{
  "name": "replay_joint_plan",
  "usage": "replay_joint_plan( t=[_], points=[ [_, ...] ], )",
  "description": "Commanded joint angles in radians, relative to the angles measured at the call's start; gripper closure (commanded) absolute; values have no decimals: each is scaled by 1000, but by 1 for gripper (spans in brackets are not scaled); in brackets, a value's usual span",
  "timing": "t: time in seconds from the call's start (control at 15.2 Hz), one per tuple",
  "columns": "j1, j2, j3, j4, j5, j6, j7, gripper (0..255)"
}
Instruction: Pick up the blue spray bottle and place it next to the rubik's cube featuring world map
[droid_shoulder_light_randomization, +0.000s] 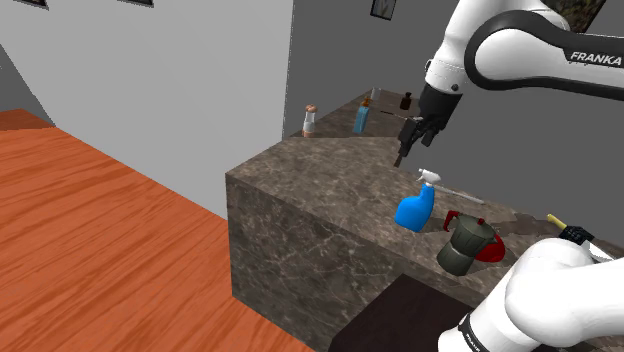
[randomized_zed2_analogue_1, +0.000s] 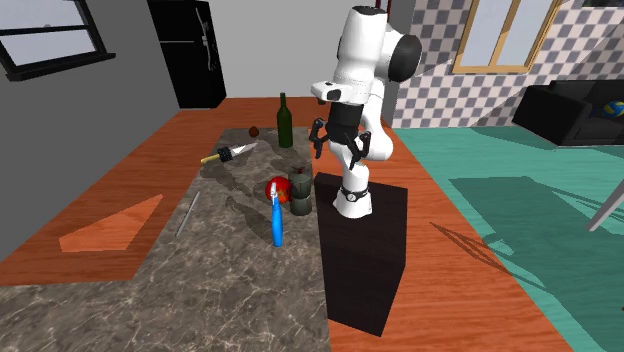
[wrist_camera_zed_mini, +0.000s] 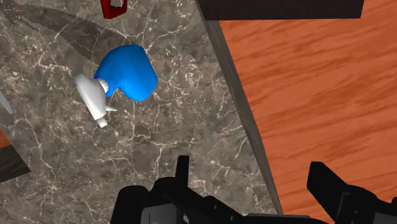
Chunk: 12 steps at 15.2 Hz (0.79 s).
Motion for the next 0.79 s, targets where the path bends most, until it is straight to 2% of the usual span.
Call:
replay_joint_plan(
  t=[0.0,0.73],
  points=[
    [0,0,0,0,0,0,0,0],
    [-14,314,-182,9,-102,49,-351,0]
  ],
)
